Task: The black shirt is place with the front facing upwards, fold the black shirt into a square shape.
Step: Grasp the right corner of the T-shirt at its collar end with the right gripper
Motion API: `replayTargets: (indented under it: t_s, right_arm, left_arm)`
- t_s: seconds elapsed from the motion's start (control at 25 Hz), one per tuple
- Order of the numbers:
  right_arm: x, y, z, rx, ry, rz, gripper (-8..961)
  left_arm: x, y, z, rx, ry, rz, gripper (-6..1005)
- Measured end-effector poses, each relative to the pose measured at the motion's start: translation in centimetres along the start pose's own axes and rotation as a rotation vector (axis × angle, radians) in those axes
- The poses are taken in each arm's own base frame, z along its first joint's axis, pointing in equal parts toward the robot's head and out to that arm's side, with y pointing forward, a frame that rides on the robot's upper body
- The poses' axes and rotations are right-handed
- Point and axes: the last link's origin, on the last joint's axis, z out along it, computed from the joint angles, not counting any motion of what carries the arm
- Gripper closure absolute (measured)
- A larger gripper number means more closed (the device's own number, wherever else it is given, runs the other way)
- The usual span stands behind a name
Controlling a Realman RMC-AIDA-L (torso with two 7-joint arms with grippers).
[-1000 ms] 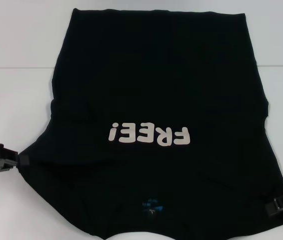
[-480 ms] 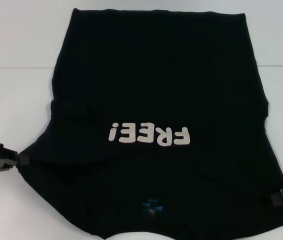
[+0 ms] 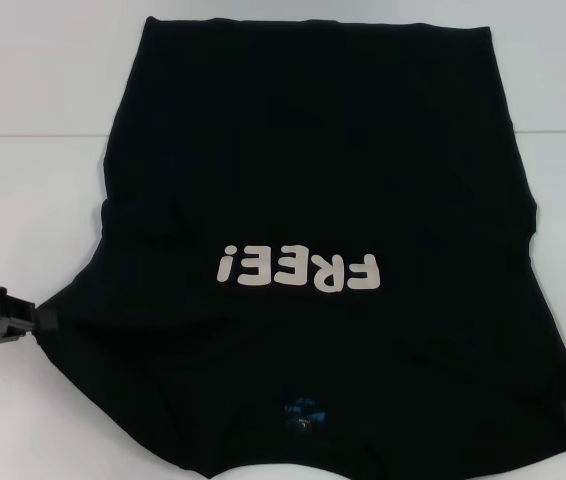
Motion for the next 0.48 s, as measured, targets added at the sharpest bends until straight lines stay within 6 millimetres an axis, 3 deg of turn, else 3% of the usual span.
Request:
replayTargets:
  t_s: [0.48]
  right_arm:
    - [-0.01, 0.39, 0.72, -0.013, 0.012, -0.002, 150]
  left_arm:
    - [0.08, 0.05, -0.06, -0.006, 0.008, 0.004, 979]
